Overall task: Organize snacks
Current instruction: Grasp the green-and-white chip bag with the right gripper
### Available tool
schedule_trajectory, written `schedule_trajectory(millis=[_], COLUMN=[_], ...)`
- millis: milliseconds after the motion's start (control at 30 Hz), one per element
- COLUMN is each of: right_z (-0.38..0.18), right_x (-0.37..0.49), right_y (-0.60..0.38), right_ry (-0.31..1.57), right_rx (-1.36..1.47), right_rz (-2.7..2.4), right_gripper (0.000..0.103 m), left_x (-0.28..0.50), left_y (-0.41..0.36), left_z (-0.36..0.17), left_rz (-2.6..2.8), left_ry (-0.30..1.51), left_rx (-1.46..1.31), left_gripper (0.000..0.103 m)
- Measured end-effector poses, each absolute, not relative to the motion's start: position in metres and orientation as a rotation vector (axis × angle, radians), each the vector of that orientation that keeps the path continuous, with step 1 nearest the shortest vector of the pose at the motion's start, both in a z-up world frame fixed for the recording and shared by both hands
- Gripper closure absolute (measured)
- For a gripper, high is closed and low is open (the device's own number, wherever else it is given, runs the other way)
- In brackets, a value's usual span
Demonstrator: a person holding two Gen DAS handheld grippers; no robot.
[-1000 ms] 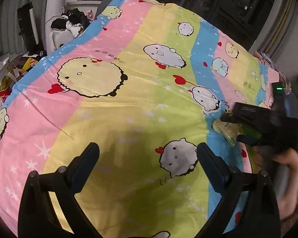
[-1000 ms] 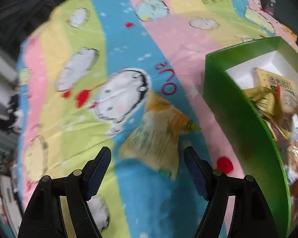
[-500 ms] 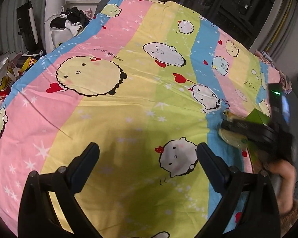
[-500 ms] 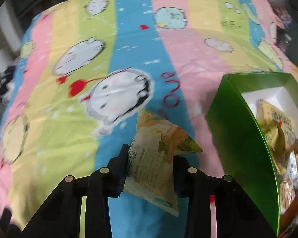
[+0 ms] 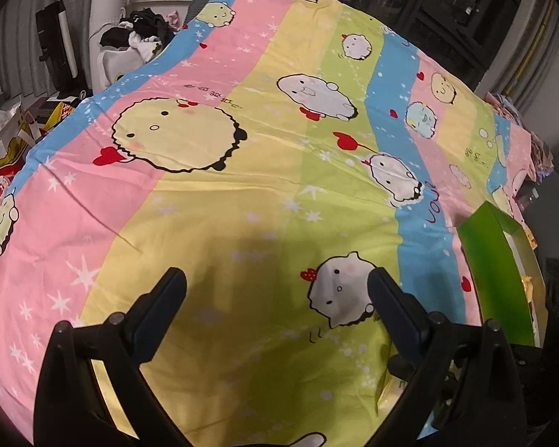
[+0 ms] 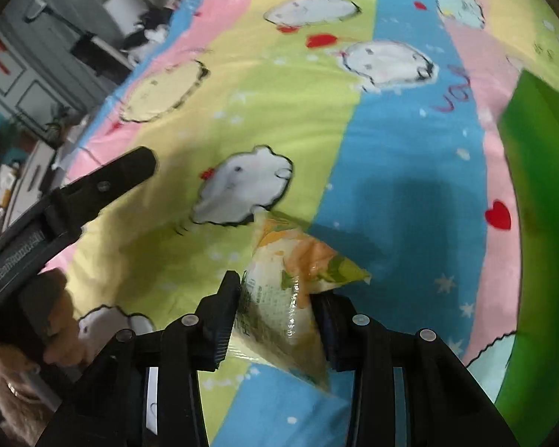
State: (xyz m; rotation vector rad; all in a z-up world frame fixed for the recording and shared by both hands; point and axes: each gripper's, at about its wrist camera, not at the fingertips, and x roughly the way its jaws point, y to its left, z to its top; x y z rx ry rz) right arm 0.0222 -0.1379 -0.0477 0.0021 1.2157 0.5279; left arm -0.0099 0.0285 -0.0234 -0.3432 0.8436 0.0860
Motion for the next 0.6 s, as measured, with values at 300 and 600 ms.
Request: schedule_trajectory(millis=[300, 600], right_z=[-0.011, -0.025], right_x=[0.016, 0.025], right_y=[-0.179, -0.196], right_ry=[1.084, 1.128], right_rx=[0.141, 0.374], right_rz=[0.476, 0.525], right_gripper=[0.039, 0.041], left_x=[-0.013, -0.017], left_y=[0.014, -0.037], left_z=[-0.025, -0.039], left_rz=[-0.080, -0.381], left_ry=[0.901, 1.039], left_rx=[-0.410, -0.475], left_gripper=[0.022, 0.036])
